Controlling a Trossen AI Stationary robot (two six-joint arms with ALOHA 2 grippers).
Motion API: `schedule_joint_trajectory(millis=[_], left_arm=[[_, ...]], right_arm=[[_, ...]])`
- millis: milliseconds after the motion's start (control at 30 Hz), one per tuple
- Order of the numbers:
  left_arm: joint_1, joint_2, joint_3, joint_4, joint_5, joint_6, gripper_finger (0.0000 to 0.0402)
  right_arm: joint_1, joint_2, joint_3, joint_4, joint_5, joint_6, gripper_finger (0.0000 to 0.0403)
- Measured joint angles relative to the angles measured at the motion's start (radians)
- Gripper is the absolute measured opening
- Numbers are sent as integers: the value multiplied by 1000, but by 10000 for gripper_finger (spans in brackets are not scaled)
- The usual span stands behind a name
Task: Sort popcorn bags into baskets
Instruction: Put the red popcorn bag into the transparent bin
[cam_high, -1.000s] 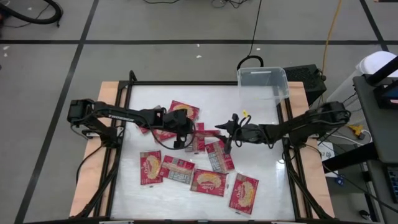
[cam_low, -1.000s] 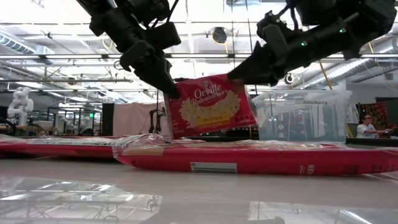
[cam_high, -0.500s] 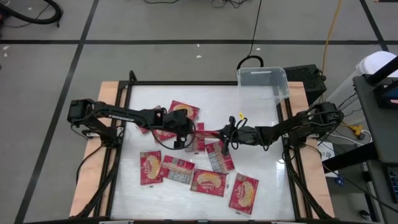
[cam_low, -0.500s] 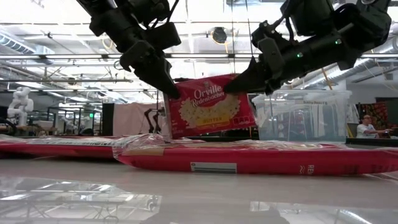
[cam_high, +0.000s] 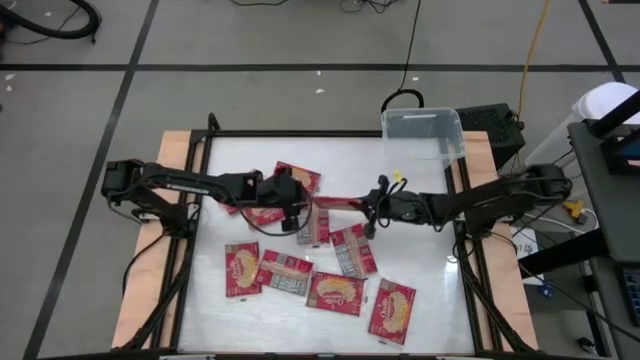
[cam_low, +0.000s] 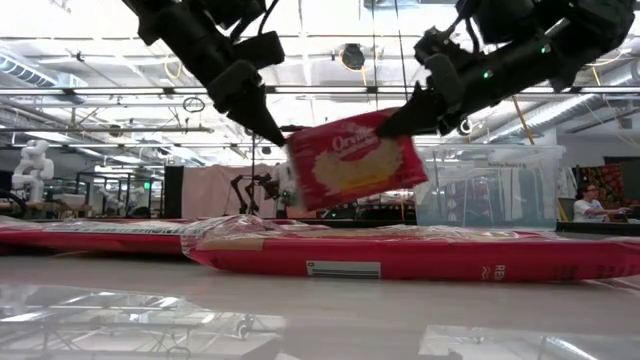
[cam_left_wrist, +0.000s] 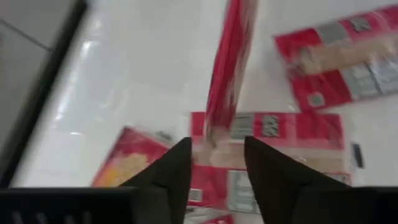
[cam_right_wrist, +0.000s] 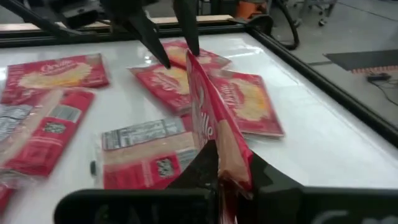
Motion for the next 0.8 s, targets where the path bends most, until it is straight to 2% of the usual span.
schedule_joint_trajectory(millis=[133, 300, 433, 600, 800], left_arm=[[13, -26, 0, -12, -85, -36, 184], [35, -27, 0, -9, -91, -59, 177], [30, -27, 0, 8, -78, -77, 160], [14, -26, 0, 91, -70, -66, 139], [-8, -5, -2, 116, -38, -69, 127]], right_arm=[[-34, -159, 0, -140, -8, -17, 7], [-115, -382, 9, -325, -143, -81, 7], [-204, -497, 105, -598, -182, -117, 7], [-344, -522, 308, -894, -182, -206, 8], [-570, -485, 511, -1134, -179, -231, 8]])
